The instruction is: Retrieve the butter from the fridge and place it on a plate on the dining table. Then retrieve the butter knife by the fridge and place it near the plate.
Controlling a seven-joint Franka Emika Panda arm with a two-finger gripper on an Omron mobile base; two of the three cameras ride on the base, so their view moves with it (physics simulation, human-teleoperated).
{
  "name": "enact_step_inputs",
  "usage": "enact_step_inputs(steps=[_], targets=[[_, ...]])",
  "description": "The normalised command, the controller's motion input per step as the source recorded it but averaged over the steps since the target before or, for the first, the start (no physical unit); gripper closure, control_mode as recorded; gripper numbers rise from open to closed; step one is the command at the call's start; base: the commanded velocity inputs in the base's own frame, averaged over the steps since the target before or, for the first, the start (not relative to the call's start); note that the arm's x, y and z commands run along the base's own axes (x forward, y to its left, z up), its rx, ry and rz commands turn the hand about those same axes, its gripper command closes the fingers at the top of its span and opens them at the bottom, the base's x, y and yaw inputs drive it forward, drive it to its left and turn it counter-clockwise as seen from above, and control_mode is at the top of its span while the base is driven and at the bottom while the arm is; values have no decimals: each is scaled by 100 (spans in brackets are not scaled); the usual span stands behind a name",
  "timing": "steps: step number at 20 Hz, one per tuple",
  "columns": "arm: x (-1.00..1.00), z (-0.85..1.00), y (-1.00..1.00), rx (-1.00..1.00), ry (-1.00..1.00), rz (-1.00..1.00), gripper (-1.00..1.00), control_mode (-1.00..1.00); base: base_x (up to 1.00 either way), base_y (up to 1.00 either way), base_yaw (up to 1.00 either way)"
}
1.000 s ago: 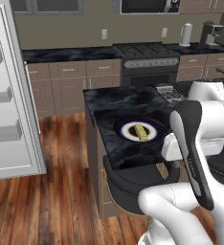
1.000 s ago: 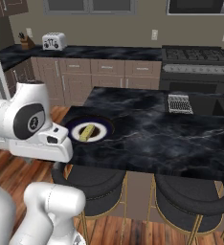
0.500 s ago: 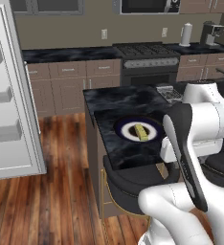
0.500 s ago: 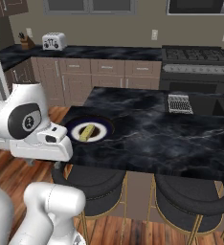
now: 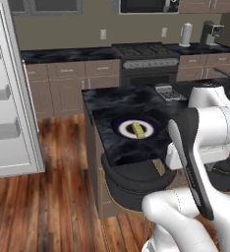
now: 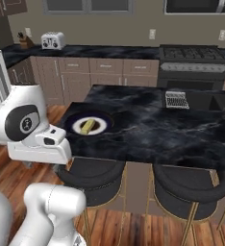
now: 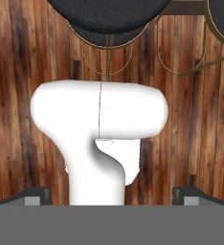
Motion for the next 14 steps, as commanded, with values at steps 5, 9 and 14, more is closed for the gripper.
enact_step_inputs(steps=[5,9,14], targets=[[0,0,0,0,0,0,-100,100,-38,-96,-15],[0,0,0,0,0,0,-100,100,-4,-100,-8],[0,0,0,0,0,0,-100,100,0,-100,-1]])
